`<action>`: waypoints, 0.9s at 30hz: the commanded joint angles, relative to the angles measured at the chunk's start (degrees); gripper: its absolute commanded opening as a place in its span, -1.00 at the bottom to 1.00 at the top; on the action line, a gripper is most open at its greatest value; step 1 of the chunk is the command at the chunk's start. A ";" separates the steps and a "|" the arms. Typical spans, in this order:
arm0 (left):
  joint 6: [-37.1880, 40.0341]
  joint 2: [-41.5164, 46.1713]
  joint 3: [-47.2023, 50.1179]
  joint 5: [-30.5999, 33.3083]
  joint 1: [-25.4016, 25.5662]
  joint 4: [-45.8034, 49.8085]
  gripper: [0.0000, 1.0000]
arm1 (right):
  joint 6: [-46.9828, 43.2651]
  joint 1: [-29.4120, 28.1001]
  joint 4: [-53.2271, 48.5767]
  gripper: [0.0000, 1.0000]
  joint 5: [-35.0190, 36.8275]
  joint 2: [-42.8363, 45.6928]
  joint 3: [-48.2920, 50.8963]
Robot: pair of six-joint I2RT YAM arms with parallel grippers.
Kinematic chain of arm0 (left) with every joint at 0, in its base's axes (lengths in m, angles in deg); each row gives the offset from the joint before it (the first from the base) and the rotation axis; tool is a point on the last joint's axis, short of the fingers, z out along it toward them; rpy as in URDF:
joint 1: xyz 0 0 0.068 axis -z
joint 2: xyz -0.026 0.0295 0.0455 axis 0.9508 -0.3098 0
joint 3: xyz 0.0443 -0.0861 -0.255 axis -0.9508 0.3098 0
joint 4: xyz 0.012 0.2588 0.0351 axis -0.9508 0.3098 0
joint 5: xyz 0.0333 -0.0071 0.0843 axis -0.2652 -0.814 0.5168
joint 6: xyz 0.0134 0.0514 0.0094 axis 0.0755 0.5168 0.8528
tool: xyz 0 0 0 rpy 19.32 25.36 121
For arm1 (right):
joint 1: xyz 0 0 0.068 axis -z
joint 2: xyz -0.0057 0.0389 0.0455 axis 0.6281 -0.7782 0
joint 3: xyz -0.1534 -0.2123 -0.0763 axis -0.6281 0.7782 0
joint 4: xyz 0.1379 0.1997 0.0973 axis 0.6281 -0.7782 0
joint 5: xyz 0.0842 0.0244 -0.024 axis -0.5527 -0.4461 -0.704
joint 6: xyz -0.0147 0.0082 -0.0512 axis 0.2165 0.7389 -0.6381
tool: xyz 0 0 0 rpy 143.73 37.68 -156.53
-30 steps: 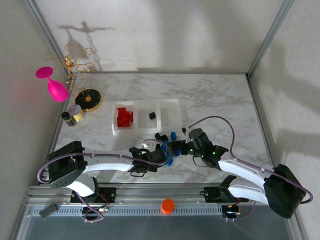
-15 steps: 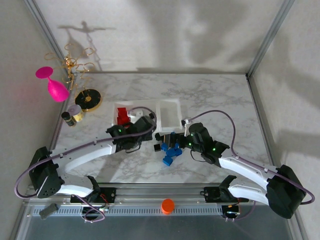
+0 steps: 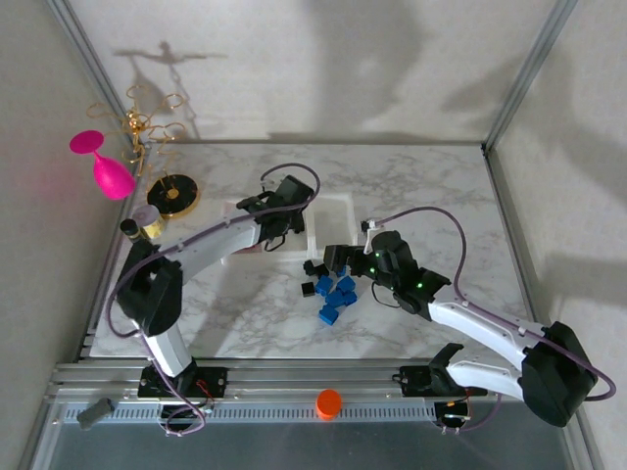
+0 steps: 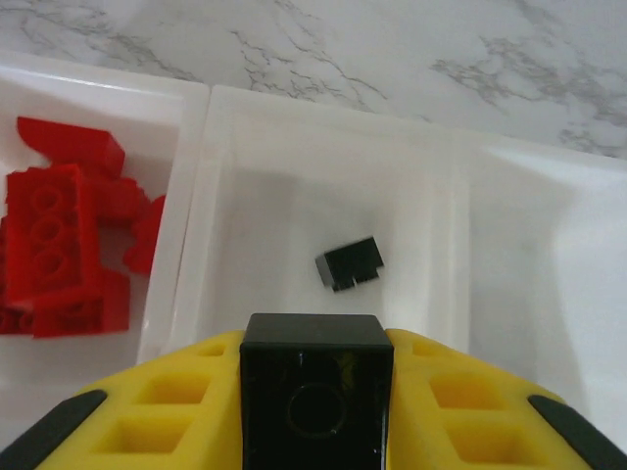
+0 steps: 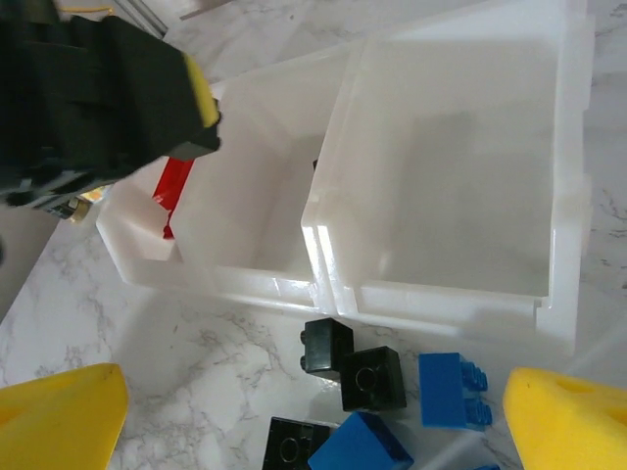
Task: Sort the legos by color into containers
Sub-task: Place the lego in the container.
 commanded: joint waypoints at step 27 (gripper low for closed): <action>-1.96 12.94 9.80 -4.46 4.14 -0.52 0.14 | -3.96 3.10 -4.12 0.98 -2.83 -0.42 -1.55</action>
